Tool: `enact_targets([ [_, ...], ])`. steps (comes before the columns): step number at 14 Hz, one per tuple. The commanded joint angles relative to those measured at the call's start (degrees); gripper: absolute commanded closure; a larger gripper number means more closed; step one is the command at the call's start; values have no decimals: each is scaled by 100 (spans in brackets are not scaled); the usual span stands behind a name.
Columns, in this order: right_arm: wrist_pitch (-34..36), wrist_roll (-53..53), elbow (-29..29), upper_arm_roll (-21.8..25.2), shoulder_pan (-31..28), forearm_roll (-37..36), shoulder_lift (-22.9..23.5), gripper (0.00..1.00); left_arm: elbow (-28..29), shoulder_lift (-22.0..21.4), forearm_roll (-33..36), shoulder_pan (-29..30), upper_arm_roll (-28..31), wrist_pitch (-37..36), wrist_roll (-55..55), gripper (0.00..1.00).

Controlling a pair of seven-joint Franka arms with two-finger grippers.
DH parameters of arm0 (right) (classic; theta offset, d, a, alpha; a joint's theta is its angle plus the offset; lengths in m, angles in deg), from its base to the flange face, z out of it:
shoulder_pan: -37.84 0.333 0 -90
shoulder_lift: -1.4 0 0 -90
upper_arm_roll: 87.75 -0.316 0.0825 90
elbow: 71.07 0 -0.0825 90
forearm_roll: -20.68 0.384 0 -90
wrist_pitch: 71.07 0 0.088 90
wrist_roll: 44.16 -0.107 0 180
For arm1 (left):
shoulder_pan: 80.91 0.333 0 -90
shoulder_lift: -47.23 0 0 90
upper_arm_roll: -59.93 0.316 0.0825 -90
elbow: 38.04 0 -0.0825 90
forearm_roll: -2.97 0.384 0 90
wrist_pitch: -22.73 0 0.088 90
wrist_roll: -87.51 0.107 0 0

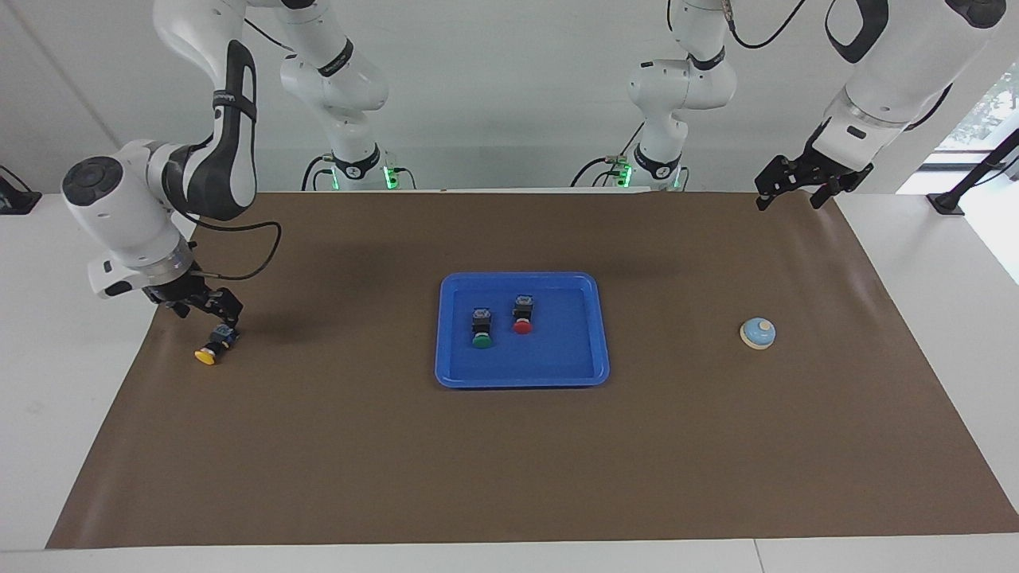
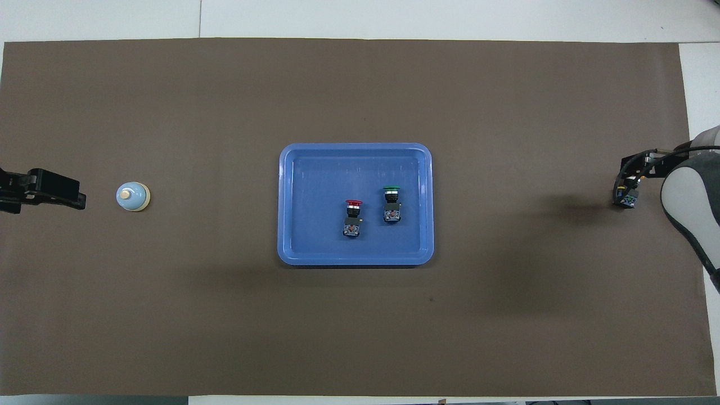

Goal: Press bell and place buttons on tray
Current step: 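Move the right gripper back toward the yellow button, then grasp the yellow-capped button with the right gripper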

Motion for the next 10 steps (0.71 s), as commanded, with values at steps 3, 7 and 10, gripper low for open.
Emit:
enact_targets([
  [3,-1257,216,874,-99,-262,-83,-69,0,92,-129,42,-49,47,-10,-36,0],
  [7,-1849,472,866,-108,-492,-56,441,0,100,-129,42,-49,47,-10,-36,0],
  [10,-1963,481,875,-108,-544,-47,565,10,100,-129,42,-49,47,-18,-36,0],
])
